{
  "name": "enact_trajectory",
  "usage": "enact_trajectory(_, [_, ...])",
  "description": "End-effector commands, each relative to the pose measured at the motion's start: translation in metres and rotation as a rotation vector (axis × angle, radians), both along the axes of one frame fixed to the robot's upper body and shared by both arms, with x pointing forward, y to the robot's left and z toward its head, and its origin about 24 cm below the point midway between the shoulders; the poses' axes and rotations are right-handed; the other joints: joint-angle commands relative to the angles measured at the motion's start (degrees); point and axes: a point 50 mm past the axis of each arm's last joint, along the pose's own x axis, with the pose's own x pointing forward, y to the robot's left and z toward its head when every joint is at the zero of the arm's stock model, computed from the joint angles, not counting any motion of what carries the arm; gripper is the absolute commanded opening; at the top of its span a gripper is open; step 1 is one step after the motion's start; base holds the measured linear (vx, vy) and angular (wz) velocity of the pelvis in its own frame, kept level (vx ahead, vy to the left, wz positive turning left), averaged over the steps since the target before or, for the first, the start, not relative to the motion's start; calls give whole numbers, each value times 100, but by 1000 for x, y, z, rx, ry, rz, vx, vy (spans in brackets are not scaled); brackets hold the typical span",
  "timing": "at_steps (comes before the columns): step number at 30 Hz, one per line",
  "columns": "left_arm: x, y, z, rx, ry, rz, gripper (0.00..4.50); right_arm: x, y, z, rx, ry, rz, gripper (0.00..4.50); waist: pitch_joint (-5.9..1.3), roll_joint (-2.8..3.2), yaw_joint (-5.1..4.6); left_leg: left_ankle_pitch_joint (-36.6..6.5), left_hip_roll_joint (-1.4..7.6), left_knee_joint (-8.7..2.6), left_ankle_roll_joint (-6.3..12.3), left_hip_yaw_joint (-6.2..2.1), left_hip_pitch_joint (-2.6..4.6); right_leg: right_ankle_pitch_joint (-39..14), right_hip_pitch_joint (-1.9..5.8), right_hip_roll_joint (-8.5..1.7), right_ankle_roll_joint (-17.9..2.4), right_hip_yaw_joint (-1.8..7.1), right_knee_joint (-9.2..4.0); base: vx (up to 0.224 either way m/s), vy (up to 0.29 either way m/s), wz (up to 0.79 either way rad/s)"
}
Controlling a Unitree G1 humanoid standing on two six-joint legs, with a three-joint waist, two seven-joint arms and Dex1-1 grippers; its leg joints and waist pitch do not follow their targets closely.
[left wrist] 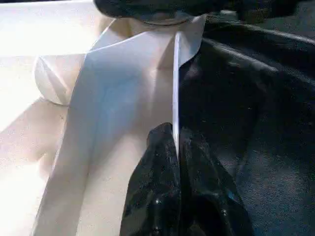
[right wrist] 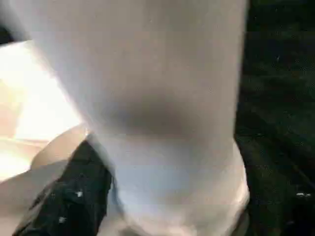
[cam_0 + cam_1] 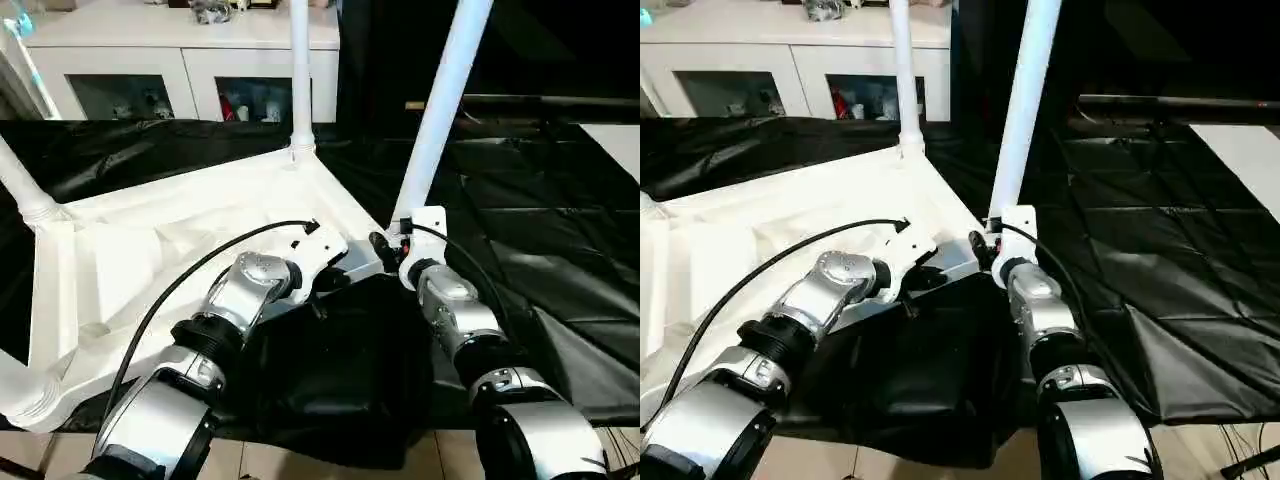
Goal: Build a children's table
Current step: Rotate leg to tighten
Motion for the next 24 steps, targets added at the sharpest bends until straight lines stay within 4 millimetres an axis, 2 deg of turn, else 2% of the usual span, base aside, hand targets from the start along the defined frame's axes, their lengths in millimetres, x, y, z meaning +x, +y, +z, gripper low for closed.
enact_trajectory(1, [0, -4, -5, 51, -24, 10, 0, -10, 43, -3, 80, 13, 196, 382, -235, -20, 6, -1817, 297, -543, 41, -145, 21, -1188, 142, -409, -1164, 265, -569, 0, 0, 0])
enact_trajectory(4, [-2, 5, -5, 66, -30, -8, 0, -9, 34, 2, 62, -25, 232, 414, -246, -26, -3, -1643, 302, -531, 114, -124, 33, -1127, 126, -407, -1187, 272, -580, 0, 0, 0])
enact_trajectory(6, [-3, 10, -6, 74, -32, -14, 0, -9, 30, 4, 43, -44, 259, 427, -255, -45, 3, -1395, 303, -520, 197, -116, 10, -870, 145, -408, -1250, 269, -559, 0, 0, 0])
enact_trajectory(7, [-4, 16, -6, 74, -30, -21, 0, -9, 23, 6, 12, -69, 298, 441, -267, -37, 12, -1238, 306, -503, 248, -107, 18, -657, 146, -402, -1305, 266, -534, 0, 0, 0])
enact_trajectory(9, [-6, 23, -6, 76, -24, -34, 0, -11, 16, 8, -11, -77, 359, 446, -294, -38, 18, -902, 304, -468, 385, -105, -13, -122, 185, -395, -1369, 252, -476, 0, 0, 0])
enact_trajectory(10, [-7, 26, -6, 79, -22, -41, 0, -12, 13, 8, -16, -76, 389, 446, -316, -49, 5, -574, 287, -426, 550, -101, -36, 420, 205, -375, -1476, 235, -414, 0, 0, 0])
enact_trajectory(12, [-9, 28, -6, 71, -14, -59, 0, -13, 8, 8, -49, -85, 423, 446, -329, -28, 14, -445, 284, -404, 632, -98, -34, 654, 203, -370, -1539, 225, -394, 0, 0, 0])
enact_trajectory(14, [-19, 34, -5, 24, 11, -168, 0, -17, -6, 10, -156, -124, 521, 446, -368, -42, 29, -152, 278, -340, 818, -88, -42, 1262, 201, -361, -1637, 217, -328, 0, 0, 0])
enact_trajectory(15, [-21, 35, -5, 13, 28, -184, 0, -18, -9, 11, -167, -131, 540, 446, -359, -41, 18, -121, 275, -335, 869, -82, -56, 1362, 191, -351, -1663, 214, -316, 0, 0, 0])
enact_trajectory(16, [-27, 36, -1, -18, 17, -274, 0, -21, -13, 14, -174, -151, 594, 446, -346, -32, 32, -208, 281, -334, 924, -72, -34, 1303, 176, -348, -1711, 207, -331, 0, 0, 0])
enact_trajectory(17, [-28, 36, -1, -25, 19, -284, 0, -21, -14, 15, -174, -154, 601, 446, -344, -30, 37, -257, 299, -338, 940, -66, -45, 1223, 183, -350, -1714, 209, -327, 0, 0, 0])
enact_trajectory(19, [-37, 38, 4, -83, 56, -353, 0, -28, -20, 21, -159, -179, 702, 446, -335, -20, 76, -385, 339, -351, 906, -55, -7, 1011, 155, -340, -1766, 208, -327, 0, 0, 0])
enact_trajectory(22, [-42, 42, 7, -100, 72, -394, 0, -36, -26, 25, -152, -190, 801, 446, -322, -16, 138, -424, 342, -350, 913, -46, -4, 861, 144, -332, -1714, 214, -330, 0, 0, 0])
enact_trajectory(24, [-43, 43, 8, -114, 79, -409, 0, -38, -28, 27, -140, -192, 834, 446, -308, -8, 175, -566, 351, -369, 833, -44, 2, 574, 135, -343, -1674, 223, -355, 0, 0, 0])
